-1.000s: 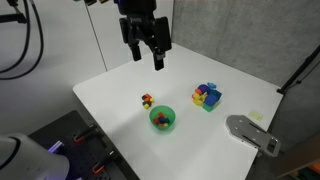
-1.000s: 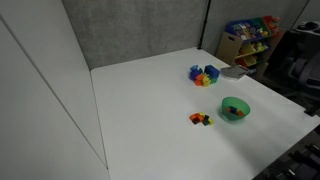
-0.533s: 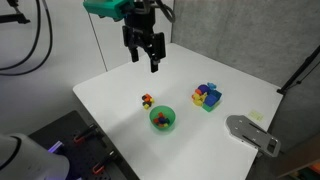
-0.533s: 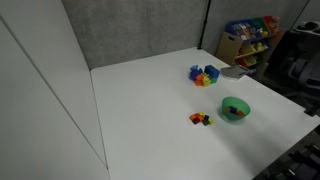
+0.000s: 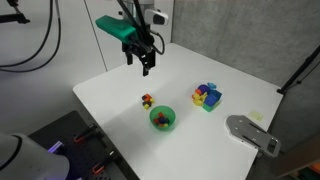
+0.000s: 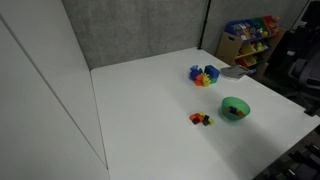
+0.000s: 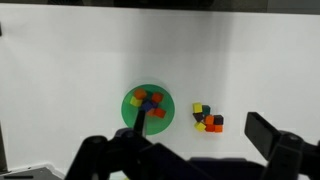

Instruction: Pick up the yellow rear block and place it inside the green bowl

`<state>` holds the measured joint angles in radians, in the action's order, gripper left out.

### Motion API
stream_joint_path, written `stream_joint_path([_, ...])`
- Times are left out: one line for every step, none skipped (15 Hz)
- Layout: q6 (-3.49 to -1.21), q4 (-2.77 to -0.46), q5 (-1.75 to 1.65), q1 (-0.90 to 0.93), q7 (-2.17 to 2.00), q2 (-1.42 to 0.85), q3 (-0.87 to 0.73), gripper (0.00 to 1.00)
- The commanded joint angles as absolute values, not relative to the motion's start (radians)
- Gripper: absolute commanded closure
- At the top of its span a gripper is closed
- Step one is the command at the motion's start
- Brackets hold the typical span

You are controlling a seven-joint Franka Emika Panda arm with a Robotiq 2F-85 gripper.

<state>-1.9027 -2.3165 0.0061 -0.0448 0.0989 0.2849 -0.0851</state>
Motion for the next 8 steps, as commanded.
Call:
stream_joint_path([-1.956, -2.343, 0.075, -0.030, 0.089, 0.228, -0.074, 0.00])
stream_joint_path([-1.978, -2.358, 0.094, -0.026, 0.096, 0.210, -0.072, 0.00])
stream_joint_path([-2.003, -2.372, 0.110, -0.024, 0.097, 0.192, -0.068, 0.00])
stream_joint_path([-2.033, -2.388, 0.122, -0.021, 0.100, 0.174, -0.065, 0.00])
stream_joint_path([-2.064, -2.403, 0.138, -0.018, 0.105, 0.157, -0.063, 0.00])
stream_joint_path([-2.102, -2.422, 0.150, -0.015, 0.111, 0.140, -0.059, 0.00])
stream_joint_path([-2.136, -2.437, 0.164, -0.012, 0.120, 0.124, -0.056, 0.00])
stream_joint_path([-2.178, -2.454, 0.175, -0.009, 0.128, 0.107, -0.052, 0.00])
